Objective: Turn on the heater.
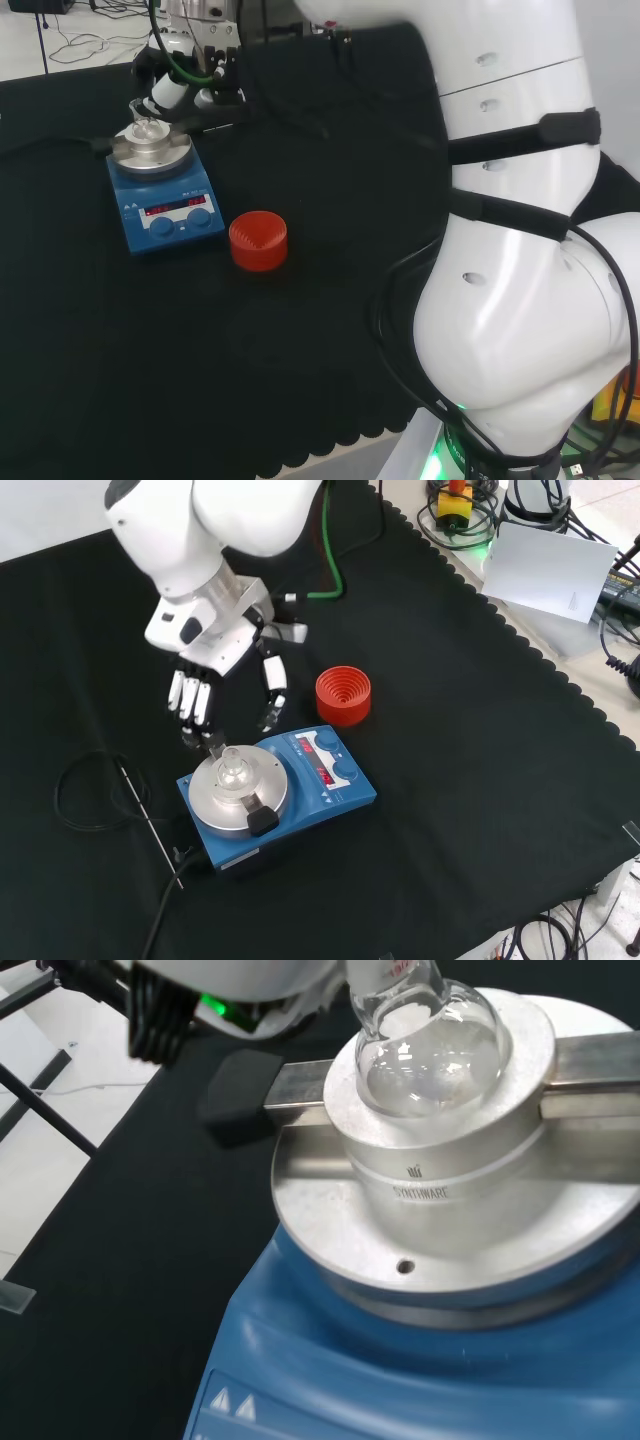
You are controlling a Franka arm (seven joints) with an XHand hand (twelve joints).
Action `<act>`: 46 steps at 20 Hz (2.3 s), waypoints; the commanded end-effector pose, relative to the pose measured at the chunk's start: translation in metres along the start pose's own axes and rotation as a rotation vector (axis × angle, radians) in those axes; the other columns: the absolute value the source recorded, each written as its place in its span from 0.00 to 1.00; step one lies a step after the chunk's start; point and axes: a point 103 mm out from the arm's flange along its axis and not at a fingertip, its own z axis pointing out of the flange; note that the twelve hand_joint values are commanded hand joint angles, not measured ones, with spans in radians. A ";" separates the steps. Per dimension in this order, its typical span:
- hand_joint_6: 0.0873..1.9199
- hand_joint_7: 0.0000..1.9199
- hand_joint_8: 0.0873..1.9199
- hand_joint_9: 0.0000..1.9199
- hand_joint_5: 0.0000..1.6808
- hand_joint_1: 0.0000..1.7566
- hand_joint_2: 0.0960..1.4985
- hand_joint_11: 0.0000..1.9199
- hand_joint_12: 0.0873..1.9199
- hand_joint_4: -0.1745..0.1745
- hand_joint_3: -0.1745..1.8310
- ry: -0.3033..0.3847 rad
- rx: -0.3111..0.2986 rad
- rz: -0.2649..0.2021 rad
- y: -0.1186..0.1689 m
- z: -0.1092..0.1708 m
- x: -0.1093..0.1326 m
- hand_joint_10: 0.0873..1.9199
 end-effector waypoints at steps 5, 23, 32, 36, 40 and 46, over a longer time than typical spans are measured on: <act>0.37 0.23 0.35 0.40 0.33 0.51 0.37 0.27 0.65 0.35 0.40 -0.026 -0.079 0.044 -0.074 -0.025 0.019 0.28; 0.32 0.46 0.38 0.59 0.27 0.55 0.37 0.39 0.61 0.34 0.44 0.017 0.179 0.149 -0.155 0.040 0.042 0.27; 0.29 0.66 0.48 0.78 0.26 0.58 0.39 0.63 0.44 0.21 0.43 -0.009 0.278 0.149 -0.168 0.074 0.055 0.30; 0.29 0.75 0.58 0.85 0.27 0.59 0.40 0.78 0.38 0.14 0.41 -0.023 0.334 0.149 -0.173 0.086 0.059 0.46; 0.31 0.80 0.69 0.89 0.30 0.60 0.43 0.86 0.42 0.11 0.41 -0.057 0.383 0.142 -0.175 0.095 0.065 0.62; 0.38 0.79 0.78 0.87 0.24 0.76 0.44 0.69 0.57 0.13 0.51 -0.110 0.449 0.124 -0.168 0.104 0.078 0.70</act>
